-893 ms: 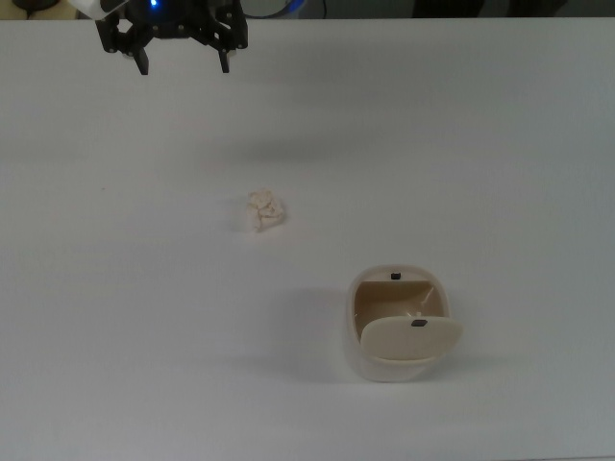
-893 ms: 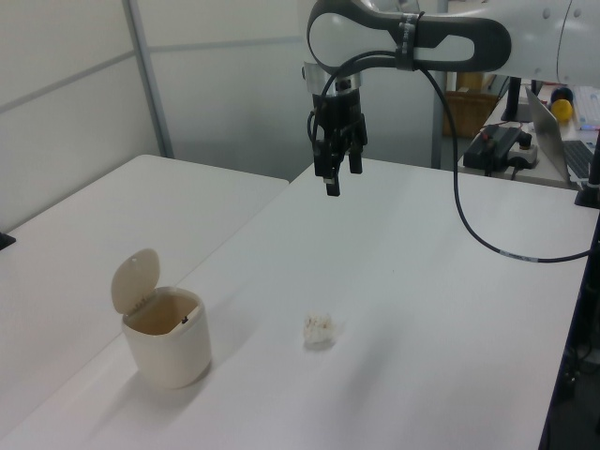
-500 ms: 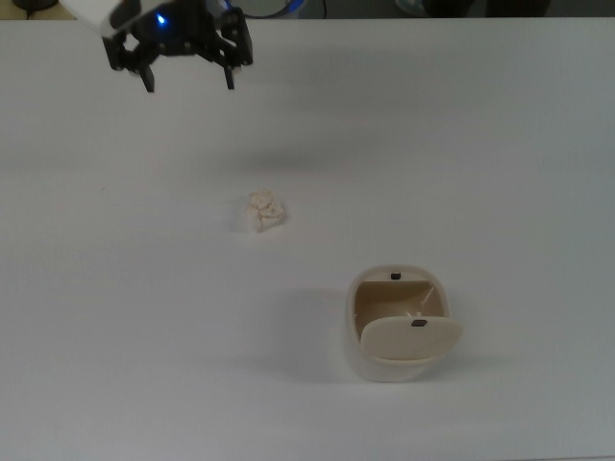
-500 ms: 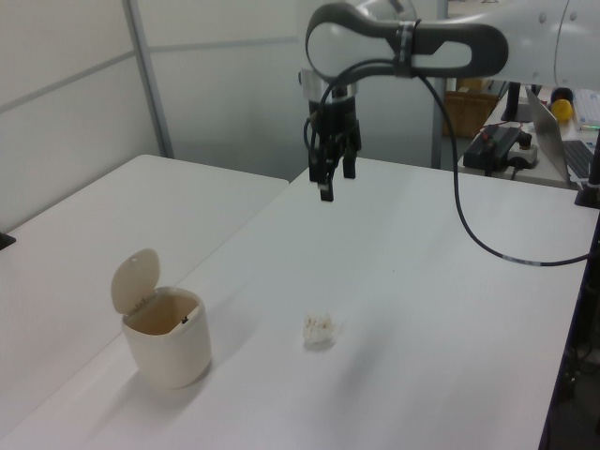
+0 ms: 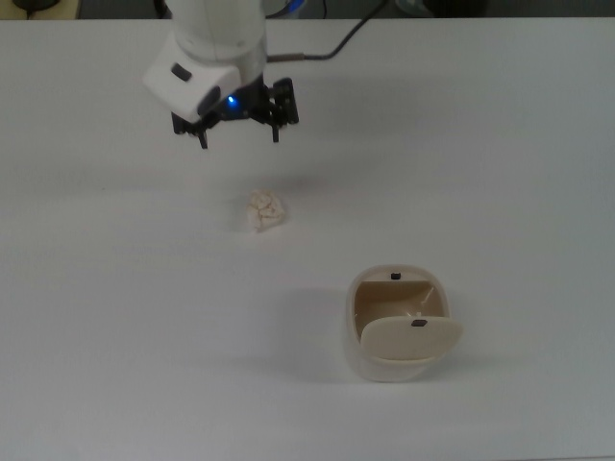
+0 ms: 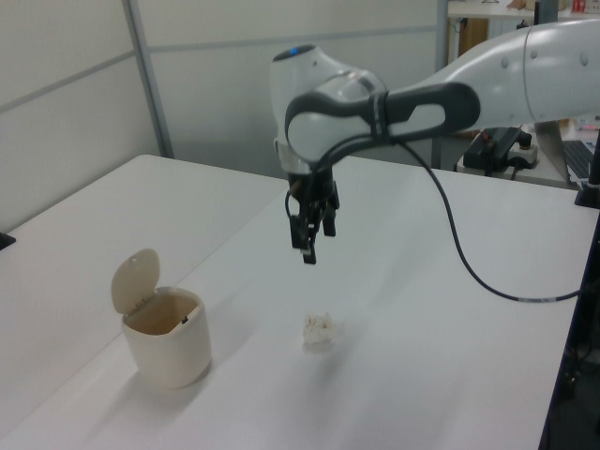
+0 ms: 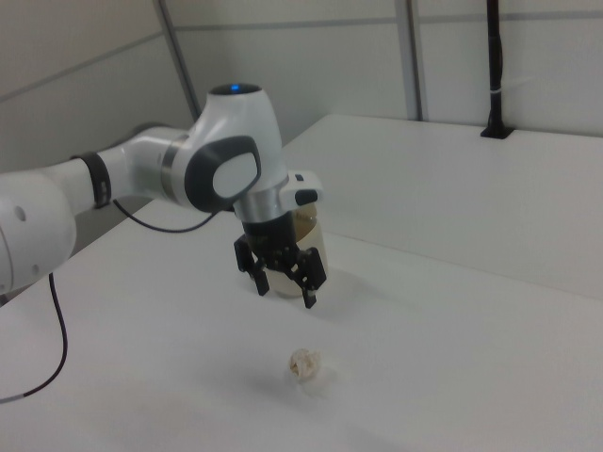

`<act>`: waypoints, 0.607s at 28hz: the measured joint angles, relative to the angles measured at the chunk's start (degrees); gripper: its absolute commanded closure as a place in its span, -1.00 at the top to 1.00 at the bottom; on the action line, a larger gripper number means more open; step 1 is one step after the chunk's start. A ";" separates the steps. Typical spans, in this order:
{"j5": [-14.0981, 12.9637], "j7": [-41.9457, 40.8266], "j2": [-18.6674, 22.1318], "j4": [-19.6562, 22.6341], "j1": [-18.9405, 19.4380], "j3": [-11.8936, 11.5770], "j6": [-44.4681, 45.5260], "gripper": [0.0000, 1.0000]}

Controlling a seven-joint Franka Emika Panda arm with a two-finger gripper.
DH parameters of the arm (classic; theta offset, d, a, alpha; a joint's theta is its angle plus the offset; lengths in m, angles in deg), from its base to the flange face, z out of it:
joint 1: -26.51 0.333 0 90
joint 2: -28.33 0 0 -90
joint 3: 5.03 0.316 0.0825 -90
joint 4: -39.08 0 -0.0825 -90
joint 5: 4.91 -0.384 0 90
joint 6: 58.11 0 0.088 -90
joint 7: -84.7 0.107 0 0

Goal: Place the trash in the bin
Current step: 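Lower the open gripper down onto the crumpled white paper ball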

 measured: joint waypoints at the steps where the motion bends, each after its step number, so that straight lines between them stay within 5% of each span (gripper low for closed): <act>1: 0.55 0.69 -0.39 0.72 0.39 0.01 -1.31 1.00; 17: 8.08 9.34 -6.78 8.51 3.84 0.05 -15.65 1.00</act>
